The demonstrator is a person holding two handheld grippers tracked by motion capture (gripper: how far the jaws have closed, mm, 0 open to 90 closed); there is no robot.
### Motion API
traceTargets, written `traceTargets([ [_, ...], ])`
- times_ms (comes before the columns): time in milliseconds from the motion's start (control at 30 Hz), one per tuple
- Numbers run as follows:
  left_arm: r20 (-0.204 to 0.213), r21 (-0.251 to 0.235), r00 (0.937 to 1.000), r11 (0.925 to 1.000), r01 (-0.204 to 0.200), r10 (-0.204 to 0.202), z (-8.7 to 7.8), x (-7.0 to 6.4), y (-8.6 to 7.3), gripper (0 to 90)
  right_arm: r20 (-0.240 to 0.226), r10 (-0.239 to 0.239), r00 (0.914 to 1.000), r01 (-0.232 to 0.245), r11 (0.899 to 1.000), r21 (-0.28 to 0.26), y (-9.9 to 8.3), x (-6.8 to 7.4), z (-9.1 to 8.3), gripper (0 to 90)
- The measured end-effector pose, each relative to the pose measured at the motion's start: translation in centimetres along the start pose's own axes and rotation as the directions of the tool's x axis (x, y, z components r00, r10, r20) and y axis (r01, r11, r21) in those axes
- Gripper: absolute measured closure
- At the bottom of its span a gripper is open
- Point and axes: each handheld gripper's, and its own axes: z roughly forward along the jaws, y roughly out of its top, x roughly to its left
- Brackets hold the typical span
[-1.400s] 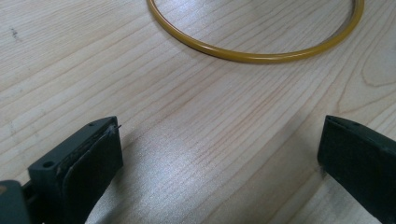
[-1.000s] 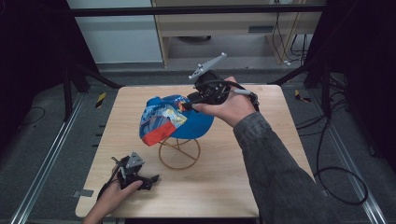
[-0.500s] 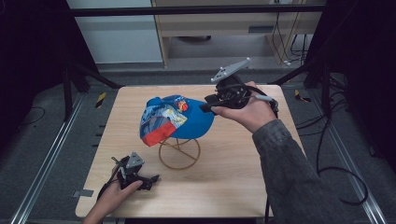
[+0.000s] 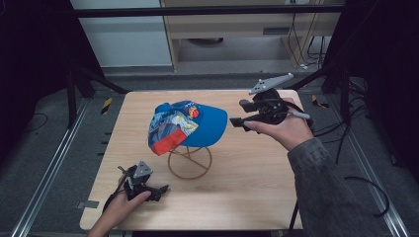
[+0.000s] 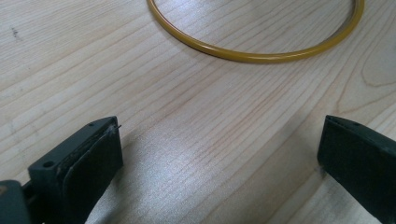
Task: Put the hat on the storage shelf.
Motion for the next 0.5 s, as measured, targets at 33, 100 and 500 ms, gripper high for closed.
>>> traceTargets([
  [33,0.000,0.000,1.0000,1.0000,0.000,0.000,0.0,0.0,0.0,0.0,0.014,0.003,0.9999,-0.003,1.000,-0.005,-0.2,-0.1,-0.1,23.8],
  [100,0.001,0.000,1.0000,1.0000,0.003,-0.003,0.0,0.0,0.0,0.0,0.035,0.012,0.9993,-0.012,1.000,-0.015,-0.7,-0.4,-0.1,17.2],
  [500,0.000,0.004,1.0000,1.0000,0.000,0.000,0.0,0.0,0.0,0.0,0.071,0.063,0.9955,-0.061,0.998,-0.029,-4.5,-1.7,-0.1,6.3],
])
